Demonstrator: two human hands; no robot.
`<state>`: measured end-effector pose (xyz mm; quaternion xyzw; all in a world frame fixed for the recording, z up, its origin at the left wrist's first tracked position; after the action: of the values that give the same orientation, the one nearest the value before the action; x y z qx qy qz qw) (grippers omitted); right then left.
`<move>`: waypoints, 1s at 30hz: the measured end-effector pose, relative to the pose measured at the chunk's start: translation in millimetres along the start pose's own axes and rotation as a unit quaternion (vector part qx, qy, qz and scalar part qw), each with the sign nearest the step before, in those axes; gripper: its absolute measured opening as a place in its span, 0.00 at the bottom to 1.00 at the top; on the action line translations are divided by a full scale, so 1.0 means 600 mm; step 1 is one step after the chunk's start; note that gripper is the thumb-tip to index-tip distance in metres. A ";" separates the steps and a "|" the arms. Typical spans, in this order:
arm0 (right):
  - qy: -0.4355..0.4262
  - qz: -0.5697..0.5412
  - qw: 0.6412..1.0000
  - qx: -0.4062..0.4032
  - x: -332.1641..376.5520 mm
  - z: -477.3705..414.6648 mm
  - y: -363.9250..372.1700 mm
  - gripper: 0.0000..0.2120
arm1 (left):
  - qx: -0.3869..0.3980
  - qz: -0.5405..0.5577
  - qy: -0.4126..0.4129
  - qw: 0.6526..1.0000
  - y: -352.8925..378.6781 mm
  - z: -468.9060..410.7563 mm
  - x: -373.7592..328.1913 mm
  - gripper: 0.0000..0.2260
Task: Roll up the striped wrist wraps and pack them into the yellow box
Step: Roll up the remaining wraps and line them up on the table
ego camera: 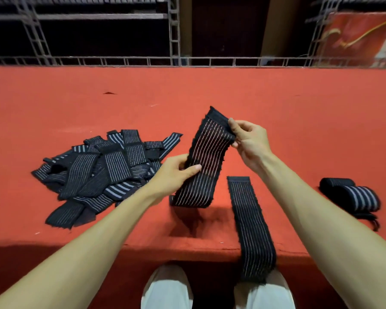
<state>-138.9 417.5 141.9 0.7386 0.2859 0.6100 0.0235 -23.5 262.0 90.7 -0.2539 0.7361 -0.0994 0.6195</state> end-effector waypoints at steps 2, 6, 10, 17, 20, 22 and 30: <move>0.014 -0.005 1.000 0.018 0.030 0.002 0.011 0.04 | 0.024 0.056 -0.008 0.998 -0.002 0.011 -0.038 0.07; 0.050 0.058 0.996 0.047 0.055 0.011 0.006 0.03 | 0.098 0.173 -0.031 0.980 0.018 0.035 -0.089 0.08; 0.094 0.109 0.988 0.046 0.028 0.017 -0.023 0.06 | 0.139 0.201 -0.075 0.967 0.060 0.048 -0.072 0.09; 0.088 0.307 0.944 0.088 -0.075 0.008 -0.088 0.02 | 0.192 0.096 -0.179 0.960 0.175 0.051 0.081 0.11; 0.092 0.338 0.932 0.087 -0.115 -0.015 -0.103 0.02 | 0.137 0.032 -0.161 0.977 0.169 0.019 0.122 0.08; 0.082 0.358 0.926 0.085 -0.133 -0.032 -0.109 0.05 | 0.099 -0.061 -0.130 0.985 0.157 -0.001 0.143 0.05; 0.080 0.482 0.865 0.116 -0.211 -0.100 -0.132 0.08 | -0.001 -0.269 -0.105 0.957 0.155 -0.043 0.189 0.13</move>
<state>-236.8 407.7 14.5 0.7302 -0.0364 0.5650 -0.3825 -83.2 280.7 -44.5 -0.4521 0.5713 -0.2343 0.6437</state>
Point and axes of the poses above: each hand's wrist, its own z-axis away from the middle knuckle, its own y-axis out of the palm, x = y × z, the point moved 5 cm from there along -z, towards the middle knuckle, and after that the axes turned 6 degrees about -z, right-handed, at the moved point
